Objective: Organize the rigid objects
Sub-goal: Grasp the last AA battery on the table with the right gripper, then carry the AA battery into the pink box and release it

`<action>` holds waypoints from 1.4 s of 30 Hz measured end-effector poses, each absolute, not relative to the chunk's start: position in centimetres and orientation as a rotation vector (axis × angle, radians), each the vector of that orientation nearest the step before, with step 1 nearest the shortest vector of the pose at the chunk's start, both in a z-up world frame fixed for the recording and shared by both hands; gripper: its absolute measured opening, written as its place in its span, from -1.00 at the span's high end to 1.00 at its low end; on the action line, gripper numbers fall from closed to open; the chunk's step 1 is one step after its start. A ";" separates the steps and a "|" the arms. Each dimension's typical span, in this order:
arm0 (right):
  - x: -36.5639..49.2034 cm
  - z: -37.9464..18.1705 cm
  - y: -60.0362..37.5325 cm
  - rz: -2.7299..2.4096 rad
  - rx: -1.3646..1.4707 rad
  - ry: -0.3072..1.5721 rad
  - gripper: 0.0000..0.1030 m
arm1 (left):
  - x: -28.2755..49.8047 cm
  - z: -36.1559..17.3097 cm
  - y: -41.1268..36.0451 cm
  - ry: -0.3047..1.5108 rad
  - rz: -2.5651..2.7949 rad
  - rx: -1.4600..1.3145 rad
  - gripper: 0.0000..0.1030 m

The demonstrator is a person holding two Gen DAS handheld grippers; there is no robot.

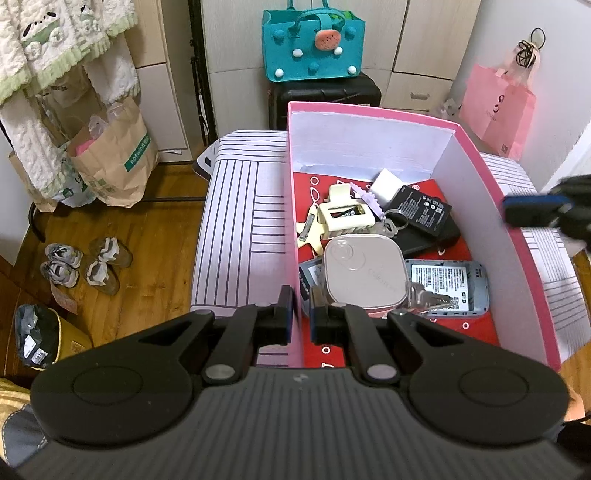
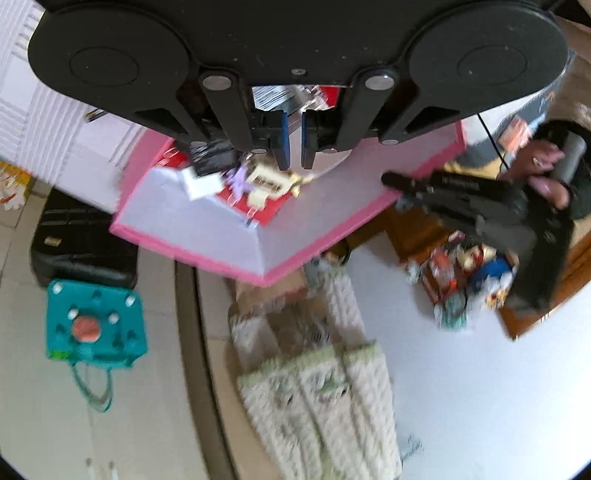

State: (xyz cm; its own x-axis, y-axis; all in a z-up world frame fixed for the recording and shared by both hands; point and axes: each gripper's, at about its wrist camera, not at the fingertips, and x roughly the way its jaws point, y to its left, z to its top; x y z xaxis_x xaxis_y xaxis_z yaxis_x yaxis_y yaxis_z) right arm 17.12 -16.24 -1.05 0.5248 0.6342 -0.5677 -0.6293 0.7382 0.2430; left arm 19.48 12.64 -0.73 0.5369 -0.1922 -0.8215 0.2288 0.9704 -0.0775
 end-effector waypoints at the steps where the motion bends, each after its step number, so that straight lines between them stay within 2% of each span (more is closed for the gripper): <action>1: 16.9 -0.7 -16.9 0.736 0.006 0.666 0.78 | 19.6 -0.8 12.6 0.972 -0.248 0.037 0.86; 4: 16.5 -0.2 -19.5 0.646 -0.012 0.641 0.59 | 19.6 -0.8 12.7 0.972 -0.244 0.021 0.86; 7: 17.1 -1.1 -22.4 0.543 -0.041 0.649 0.51 | 19.6 -0.8 12.7 0.969 -0.235 0.012 0.86; 9: 17.8 -2.2 -23.9 0.492 -0.069 0.666 0.46 | 19.5 -0.8 12.6 0.968 -0.229 0.009 0.86; 14: 19.6 -5.7 -26.0 0.459 -0.198 0.686 0.15 | 19.4 -0.8 12.6 0.970 -0.212 0.005 0.86; 18: 21.3 -8.4 -26.7 0.490 -0.230 0.698 0.03 | 19.4 -0.8 12.3 0.974 -0.199 0.008 0.86; 20: 22.1 -9.4 -26.6 0.527 -0.226 0.700 -0.12 | 19.4 -0.7 12.2 0.978 -0.193 0.011 0.86; 25: 24.2 -11.6 -25.6 0.614 -0.298 0.688 -0.14 | 19.5 -0.7 11.9 0.983 -0.186 0.030 0.86; 39: 25.6 -12.8 -23.3 0.589 -0.339 0.645 -0.13 | 19.1 -0.8 12.3 0.984 -0.200 0.022 0.86; 41: 26.0 -13.1 -24.0 0.587 -0.268 0.654 0.06 | 18.8 -0.9 12.3 0.967 -0.208 0.033 0.86; 42: 26.0 -13.2 -24.1 0.589 -0.240 0.657 0.06 | 18.7 -1.0 12.3 0.964 -0.209 0.027 0.86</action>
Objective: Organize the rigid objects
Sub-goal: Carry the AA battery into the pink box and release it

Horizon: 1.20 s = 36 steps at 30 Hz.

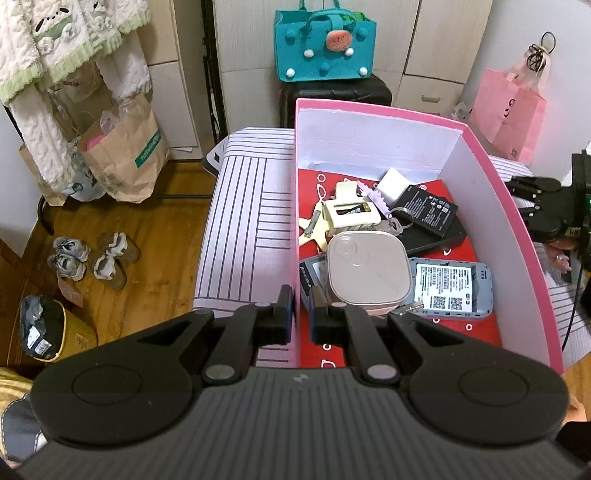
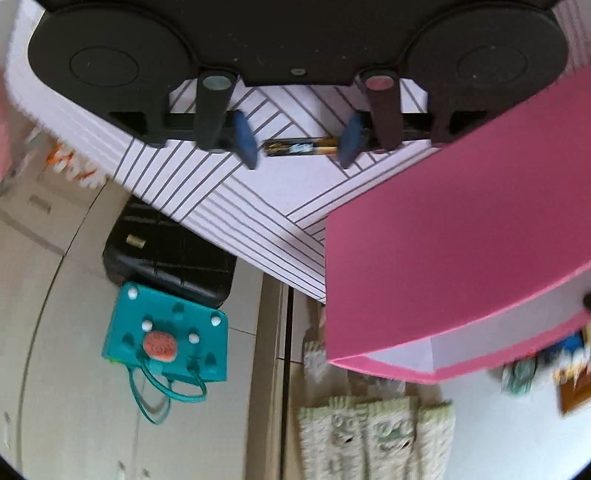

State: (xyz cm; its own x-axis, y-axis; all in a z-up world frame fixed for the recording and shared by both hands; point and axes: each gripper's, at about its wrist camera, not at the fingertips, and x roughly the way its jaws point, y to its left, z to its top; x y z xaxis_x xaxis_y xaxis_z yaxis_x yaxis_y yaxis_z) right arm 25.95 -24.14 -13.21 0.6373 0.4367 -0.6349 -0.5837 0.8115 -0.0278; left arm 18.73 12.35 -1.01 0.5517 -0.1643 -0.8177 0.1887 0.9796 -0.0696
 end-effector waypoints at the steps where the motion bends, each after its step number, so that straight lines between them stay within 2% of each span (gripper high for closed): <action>1: 25.8 -13.3 -24.1 0.582 -0.239 0.654 0.06 | 18.7 -1.1 12.4 0.964 -0.210 0.023 0.86; 8: 23.4 -11.4 -23.3 0.524 -0.252 0.616 0.07 | 18.4 -0.9 13.0 0.952 -0.232 0.009 0.86; 18: 17.3 -3.4 -22.0 0.569 -0.167 0.459 0.06 | 18.0 -0.9 12.8 0.922 -0.242 0.037 0.87; 25: 15.7 -0.8 -18.8 0.772 -0.079 0.579 0.06 | 17.7 -0.7 13.3 0.898 -0.249 0.010 0.88; 31: 15.6 -2.0 -15.6 0.882 -0.091 0.737 0.06 | 17.8 -0.9 13.5 0.897 -0.256 -0.002 0.88; 36: 15.3 -3.1 -13.1 0.847 -0.177 0.783 0.06 | 18.0 -1.3 13.4 0.916 -0.256 0.004 0.88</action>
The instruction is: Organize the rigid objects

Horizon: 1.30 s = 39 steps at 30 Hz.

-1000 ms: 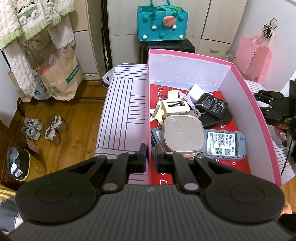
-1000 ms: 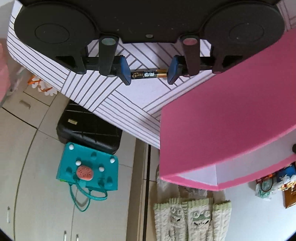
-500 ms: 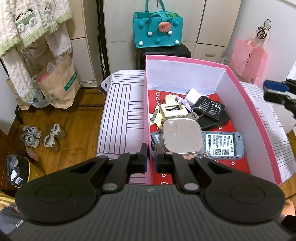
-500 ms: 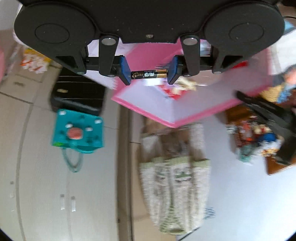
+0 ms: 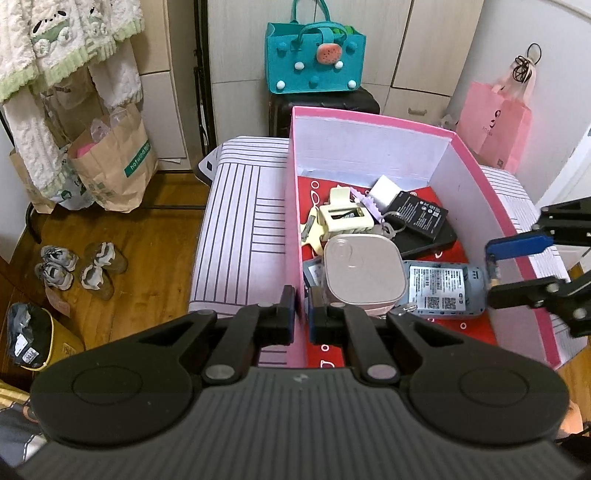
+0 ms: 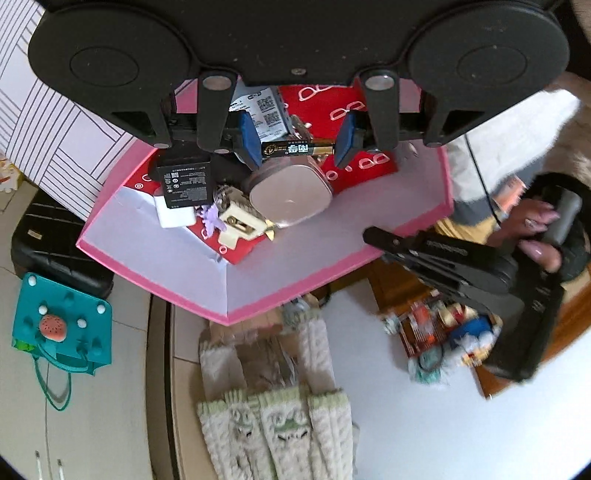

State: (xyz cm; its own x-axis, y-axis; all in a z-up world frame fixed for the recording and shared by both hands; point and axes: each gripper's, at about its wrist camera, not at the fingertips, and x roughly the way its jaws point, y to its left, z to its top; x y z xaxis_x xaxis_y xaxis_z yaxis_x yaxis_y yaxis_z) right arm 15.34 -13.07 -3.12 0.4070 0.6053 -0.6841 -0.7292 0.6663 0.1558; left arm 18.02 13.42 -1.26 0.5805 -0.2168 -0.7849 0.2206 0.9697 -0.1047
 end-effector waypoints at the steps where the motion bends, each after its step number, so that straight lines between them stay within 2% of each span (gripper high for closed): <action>1: 15.5 -3.4 -12.7 0.831 -0.196 0.790 0.06 | 18.0 -1.3 13.4 0.913 -0.254 0.003 0.88; 6: 16.0 -4.2 -11.4 0.721 -0.299 0.794 0.06 | 17.6 -1.3 13.6 0.905 -0.250 -0.022 0.88; 8: 16.1 -3.8 -11.7 0.662 -0.309 0.718 -0.22 | 17.4 -1.3 13.7 0.898 -0.244 -0.023 0.88; 9: 15.9 -3.4 -12.1 0.650 -0.293 0.685 -0.25 | 17.2 -1.3 13.6 0.892 -0.236 -0.020 0.88; 13: 15.6 -1.7 -15.0 0.645 -0.143 0.650 -0.25 | 16.6 -1.5 13.1 0.883 -0.223 0.000 0.86; 18: 15.1 -0.8 -17.6 0.549 -0.112 0.641 -0.32 | 15.9 -0.3 13.0 0.843 -0.204 -0.008 0.86; 21: 15.0 -0.9 -19.1 0.457 -0.081 0.696 -0.51 | 14.9 0.7 13.1 0.811 -0.194 -0.016 0.86; 22: 15.0 -0.8 -19.7 0.403 -0.064 0.738 -0.65 | 14.5 1.1 13.1 0.800 -0.195 -0.019 0.86; 26: 13.2 -0.4 -21.8 0.280 -0.067 0.751 -0.77 | 12.7 2.5 12.3 0.757 -0.211 -0.015 0.86; 34: 8.3 0.6 -25.3 0.242 -0.053 0.582 -0.80 | 10.1 4.0 9.0 0.722 -0.318 0.002 0.76; 37: 8.8 0.9 -26.3 0.159 0.003 0.567 -0.80 | 9.3 4.6 7.5 0.699 -0.341 0.021 0.59; 39: 9.7 0.8 -26.2 0.108 -0.025 0.644 -0.80 | 8.8 4.7 6.6 0.691 -0.350 0.016 0.48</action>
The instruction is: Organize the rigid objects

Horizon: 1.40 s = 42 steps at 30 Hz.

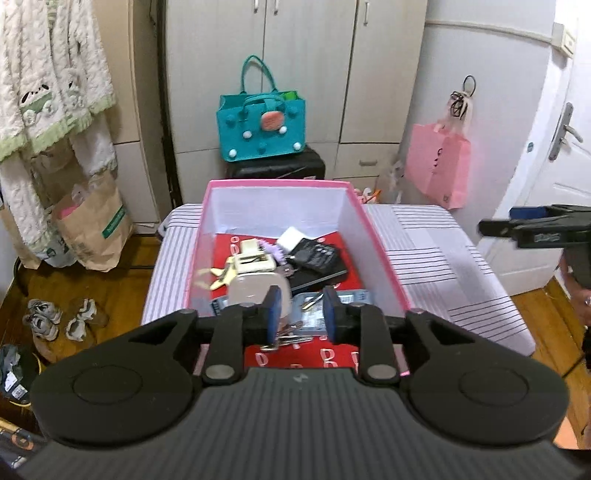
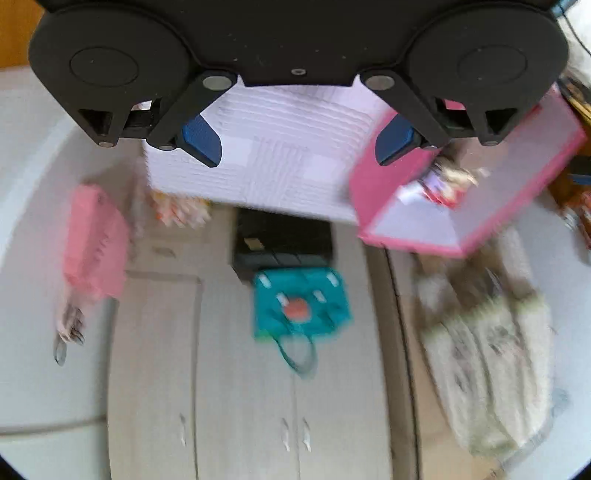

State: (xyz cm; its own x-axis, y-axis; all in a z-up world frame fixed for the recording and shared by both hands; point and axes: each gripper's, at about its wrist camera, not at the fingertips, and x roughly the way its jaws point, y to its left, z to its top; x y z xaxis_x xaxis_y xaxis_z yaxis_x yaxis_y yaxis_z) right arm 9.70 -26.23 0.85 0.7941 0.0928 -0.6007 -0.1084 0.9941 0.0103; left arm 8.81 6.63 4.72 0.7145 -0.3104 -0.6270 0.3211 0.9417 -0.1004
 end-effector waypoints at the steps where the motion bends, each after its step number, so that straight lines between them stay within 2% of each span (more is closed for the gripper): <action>1: 10.0 0.8 -26.1 0.093 -0.047 0.676 -0.81 | 8.6 4.7 6.3 0.691 -0.357 0.010 0.46; 5: 9.2 1.1 -25.1 0.049 -0.106 0.730 -0.81 | 7.4 4.6 5.3 0.690 -0.362 -0.022 0.21; 11: 3.5 1.9 -24.7 0.104 0.020 0.631 -0.84 | 4.9 3.3 4.5 0.654 -0.273 -0.063 -0.04; 21: -1.9 1.6 -23.8 0.018 0.039 0.562 -0.83 | 1.5 1.6 2.5 0.607 -0.146 -0.037 -0.90; 26: -3.7 1.0 -23.2 -0.020 0.004 0.549 -0.83 | 0.3 1.7 2.0 0.611 -0.115 -0.038 -1.00; 42: -6.5 -0.7 -22.9 -0.021 -0.024 0.500 -0.83 | -3.6 1.7 0.6 0.583 -0.083 -0.018 -1.00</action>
State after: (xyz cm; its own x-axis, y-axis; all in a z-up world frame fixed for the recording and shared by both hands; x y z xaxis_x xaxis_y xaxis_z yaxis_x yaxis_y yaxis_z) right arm -6.52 -22.89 -0.70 0.8772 -0.0263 -0.4794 0.0144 0.9995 -0.0286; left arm -3.65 0.60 1.69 0.8314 -0.0836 -0.5493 0.0733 0.9965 -0.0408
